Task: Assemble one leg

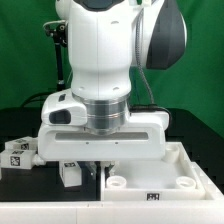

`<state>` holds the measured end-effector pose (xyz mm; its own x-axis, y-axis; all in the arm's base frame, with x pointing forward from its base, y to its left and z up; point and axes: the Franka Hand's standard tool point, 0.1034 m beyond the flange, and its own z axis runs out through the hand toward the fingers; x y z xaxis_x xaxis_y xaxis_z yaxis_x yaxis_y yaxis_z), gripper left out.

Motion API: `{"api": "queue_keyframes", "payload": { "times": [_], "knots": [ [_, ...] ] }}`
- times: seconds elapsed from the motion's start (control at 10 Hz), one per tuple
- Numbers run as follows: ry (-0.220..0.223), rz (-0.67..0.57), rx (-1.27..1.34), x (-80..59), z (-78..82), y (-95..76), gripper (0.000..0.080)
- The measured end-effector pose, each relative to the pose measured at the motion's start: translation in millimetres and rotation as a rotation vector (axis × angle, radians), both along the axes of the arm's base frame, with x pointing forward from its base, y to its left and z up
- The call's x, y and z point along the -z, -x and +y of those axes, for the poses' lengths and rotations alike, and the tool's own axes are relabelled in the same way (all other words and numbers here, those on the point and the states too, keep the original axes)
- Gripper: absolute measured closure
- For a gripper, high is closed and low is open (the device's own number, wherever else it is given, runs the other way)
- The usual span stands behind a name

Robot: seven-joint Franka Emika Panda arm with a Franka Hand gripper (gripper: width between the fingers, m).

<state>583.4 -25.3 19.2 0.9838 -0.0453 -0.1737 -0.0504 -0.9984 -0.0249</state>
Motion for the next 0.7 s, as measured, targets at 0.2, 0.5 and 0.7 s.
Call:
{"api": "queue_keyframes", "payload": {
  "times": [0.2,0.5,0.7],
  "knots": [
    [0.0,0.003,0.002,0.4,0.3,1.0,0.0744],
    [0.001,0.003,0.002,0.8,0.2,1.0,0.0744],
    [0.008,-0.002,0.013,3.7,2.8,-9.5,0.0744]
  ]
}}
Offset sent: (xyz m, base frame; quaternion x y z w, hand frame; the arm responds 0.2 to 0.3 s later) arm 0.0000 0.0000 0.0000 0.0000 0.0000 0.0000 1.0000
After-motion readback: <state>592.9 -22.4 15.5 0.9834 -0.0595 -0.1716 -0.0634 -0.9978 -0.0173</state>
